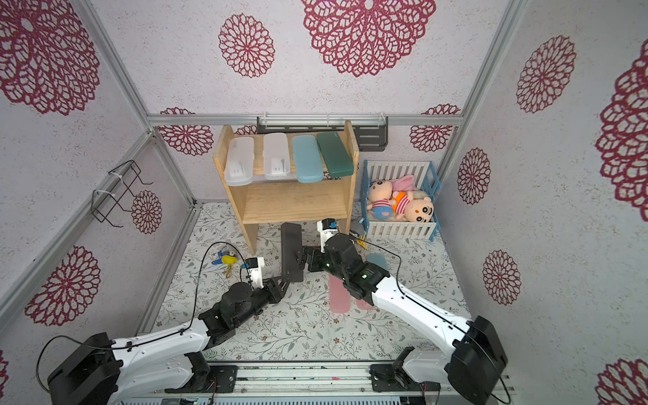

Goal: Remove the pencil cases from the shelf
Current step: Pick up the pencil case from the shelf.

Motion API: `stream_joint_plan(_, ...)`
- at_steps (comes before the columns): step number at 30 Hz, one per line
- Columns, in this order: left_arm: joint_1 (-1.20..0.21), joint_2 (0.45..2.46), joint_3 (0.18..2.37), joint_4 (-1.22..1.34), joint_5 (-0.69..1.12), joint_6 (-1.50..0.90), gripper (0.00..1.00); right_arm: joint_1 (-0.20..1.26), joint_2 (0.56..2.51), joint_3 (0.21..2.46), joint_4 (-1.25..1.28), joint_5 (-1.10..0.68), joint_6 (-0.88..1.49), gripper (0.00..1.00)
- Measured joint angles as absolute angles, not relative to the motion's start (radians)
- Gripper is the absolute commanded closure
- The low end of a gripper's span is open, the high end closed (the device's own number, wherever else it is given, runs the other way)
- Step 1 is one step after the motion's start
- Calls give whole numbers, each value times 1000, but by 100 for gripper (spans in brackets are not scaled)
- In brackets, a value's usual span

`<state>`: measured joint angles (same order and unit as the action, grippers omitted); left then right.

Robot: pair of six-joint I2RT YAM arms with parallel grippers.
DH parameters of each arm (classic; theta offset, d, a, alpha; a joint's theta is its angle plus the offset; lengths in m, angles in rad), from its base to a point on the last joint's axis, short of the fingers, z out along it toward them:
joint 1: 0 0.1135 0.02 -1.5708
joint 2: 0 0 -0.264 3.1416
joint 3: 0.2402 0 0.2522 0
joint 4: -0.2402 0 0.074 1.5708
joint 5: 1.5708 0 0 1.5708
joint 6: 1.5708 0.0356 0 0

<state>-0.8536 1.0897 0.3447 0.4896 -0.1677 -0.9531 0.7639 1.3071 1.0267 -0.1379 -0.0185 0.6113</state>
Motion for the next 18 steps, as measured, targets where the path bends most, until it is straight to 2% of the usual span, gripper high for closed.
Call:
stream_joint_plan(6,-897,1011,337,440,-224,-933,100,810,1443,1135,-134,4,614,1)
stream_joint_plan(14,-917,947,290,456,-269,-917,100,818,1519,1152,-134,14,614,1)
stream_joint_plan(18,-921,930,276,446,-272,-913,100,820,1539,1152,-120,-2,614,5)
